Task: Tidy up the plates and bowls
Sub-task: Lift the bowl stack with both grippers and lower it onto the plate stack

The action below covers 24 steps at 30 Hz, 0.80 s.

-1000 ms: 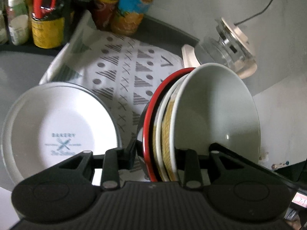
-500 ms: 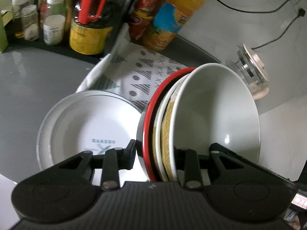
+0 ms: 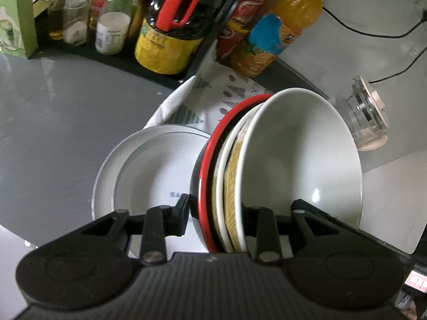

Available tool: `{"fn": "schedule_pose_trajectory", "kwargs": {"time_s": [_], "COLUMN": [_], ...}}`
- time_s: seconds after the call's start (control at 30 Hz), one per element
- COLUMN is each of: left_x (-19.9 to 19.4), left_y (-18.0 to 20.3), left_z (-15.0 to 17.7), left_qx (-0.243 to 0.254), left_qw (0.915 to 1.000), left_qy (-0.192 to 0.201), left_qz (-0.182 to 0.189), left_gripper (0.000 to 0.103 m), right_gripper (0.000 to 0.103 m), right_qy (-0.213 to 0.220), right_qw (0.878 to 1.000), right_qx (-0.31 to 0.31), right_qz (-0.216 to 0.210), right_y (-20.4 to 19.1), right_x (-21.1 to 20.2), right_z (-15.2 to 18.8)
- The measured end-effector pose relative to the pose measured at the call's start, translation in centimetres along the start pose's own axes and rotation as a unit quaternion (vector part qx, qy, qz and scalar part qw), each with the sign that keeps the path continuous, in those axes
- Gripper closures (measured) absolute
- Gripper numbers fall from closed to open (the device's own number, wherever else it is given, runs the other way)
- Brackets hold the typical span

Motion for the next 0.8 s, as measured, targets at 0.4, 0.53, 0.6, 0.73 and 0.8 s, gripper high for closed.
{"fn": "schedule_pose_trajectory", "kwargs": {"time_s": [0.4,0.53,0.6,0.73,0.8], "left_x": [1.3,1.5,1.6,1.8,2.0], "left_y": [-3.5,-4.6,-5.1,-5.7,-5.9], "left_z": [0.6,0.6,0.6,0.4,0.2], "left_qx": [-0.015,-0.016,-0.016,-0.013,-0.008], "left_qw": [0.9995,0.9993,0.9992,0.9987,0.9987], "left_qy": [-0.025,-0.031,-0.034,-0.047,-0.049], "left_qz": [-0.011,-0.013,-0.013,-0.015,-0.012], "left_gripper": [0.073,0.073,0.073,0.073,0.073], "right_gripper": [0.072,0.072,0.072,0.072,0.072], "right_qy": [-0.034,-0.042,-0.045,-0.049,-0.048], "right_qw": [0.999,0.999,0.999,0.999,0.998], "right_qx": [-0.001,-0.002,-0.001,0.006,0.012], "right_qz": [0.014,0.017,0.020,0.024,0.027], "right_y": [-1.9,-2.6,-3.0,-3.4,-3.4], "right_x": [2.4,3.0,3.4,3.8,4.0], "right_z": [1.7,2.1,2.3,2.6,2.7]}}
Point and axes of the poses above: each gripper's, at about its wrist camera, not at the fingertips, and x roughly the way its jaws point, y to its right, z to its underside, the point moved 6 cm from there along x, roughly the way its jaws point, and after that the axes turned 7 degrees about y, right-handed, at the moved point
